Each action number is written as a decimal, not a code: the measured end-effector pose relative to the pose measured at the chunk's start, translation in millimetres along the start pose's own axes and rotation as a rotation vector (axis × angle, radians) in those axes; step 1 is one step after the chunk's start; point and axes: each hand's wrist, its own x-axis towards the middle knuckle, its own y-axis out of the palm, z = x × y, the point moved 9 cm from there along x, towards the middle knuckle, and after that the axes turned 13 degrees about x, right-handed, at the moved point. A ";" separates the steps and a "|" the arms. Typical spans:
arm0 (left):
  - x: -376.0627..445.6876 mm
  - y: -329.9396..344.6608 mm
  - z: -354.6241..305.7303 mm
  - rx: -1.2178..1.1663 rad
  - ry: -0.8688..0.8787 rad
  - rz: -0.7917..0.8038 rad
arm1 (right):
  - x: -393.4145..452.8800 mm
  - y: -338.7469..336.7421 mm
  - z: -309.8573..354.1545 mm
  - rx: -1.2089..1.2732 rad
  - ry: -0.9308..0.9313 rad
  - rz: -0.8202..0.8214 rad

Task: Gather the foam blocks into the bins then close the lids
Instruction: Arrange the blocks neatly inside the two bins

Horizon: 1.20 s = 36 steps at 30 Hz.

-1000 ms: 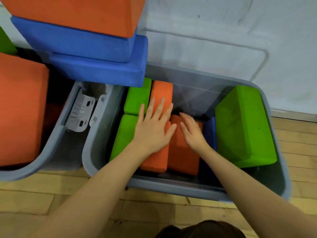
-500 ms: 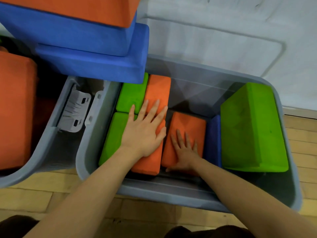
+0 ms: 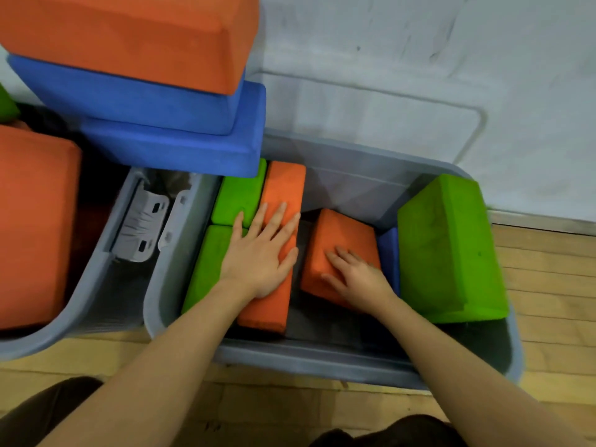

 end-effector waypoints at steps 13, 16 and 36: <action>25.4 -23.9 -31.8 0.029 0.043 -0.007 | -15.2 -58.9 -3.3 0.247 -0.003 -0.448; 32.7 -12.9 -41.8 0.008 0.022 0.073 | -15.3 -60.8 -6.8 0.272 0.004 -0.461; 20.0 -25.0 -13.3 -0.203 -0.059 -0.070 | -40.8 -86.3 23.2 0.130 -0.070 -0.567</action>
